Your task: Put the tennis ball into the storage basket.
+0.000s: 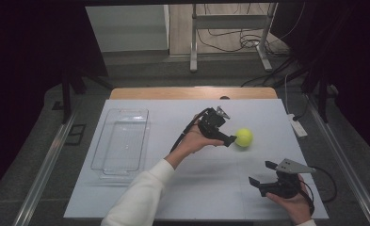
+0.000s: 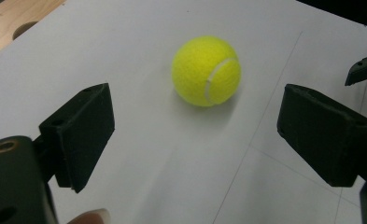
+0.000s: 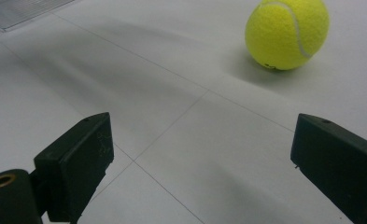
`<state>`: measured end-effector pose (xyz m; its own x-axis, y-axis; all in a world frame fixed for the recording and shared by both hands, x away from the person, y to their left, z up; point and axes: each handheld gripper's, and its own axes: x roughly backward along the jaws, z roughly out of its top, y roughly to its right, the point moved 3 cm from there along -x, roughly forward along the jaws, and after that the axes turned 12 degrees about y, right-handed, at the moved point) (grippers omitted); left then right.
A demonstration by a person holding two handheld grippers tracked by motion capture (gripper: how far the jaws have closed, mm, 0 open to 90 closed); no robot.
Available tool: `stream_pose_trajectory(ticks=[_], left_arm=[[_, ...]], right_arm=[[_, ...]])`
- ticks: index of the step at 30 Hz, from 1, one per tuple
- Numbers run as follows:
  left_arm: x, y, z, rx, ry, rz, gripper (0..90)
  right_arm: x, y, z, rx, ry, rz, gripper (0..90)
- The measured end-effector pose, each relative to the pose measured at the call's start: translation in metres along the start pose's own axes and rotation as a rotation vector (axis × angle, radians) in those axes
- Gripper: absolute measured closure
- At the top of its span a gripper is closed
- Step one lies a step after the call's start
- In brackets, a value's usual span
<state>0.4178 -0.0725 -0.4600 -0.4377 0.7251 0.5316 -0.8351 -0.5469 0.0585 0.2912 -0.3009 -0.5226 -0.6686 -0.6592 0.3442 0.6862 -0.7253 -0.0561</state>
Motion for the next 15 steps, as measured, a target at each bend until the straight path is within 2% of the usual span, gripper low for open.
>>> stream_pose_trajectory(ticks=[9, 15], left_arm=[[-0.008, 0.000, 0.002, 0.009, -0.005, -0.003, 12.4], [-0.012, -0.003, 0.003, 0.017, -0.011, 0.009, 11.9]], right_arm=[[0.000, 0.001, -0.001, -0.001, 0.000, 0.002, 6.2], [0.000, 0.001, -0.001, -0.003, -0.001, 0.002, 6.2]])
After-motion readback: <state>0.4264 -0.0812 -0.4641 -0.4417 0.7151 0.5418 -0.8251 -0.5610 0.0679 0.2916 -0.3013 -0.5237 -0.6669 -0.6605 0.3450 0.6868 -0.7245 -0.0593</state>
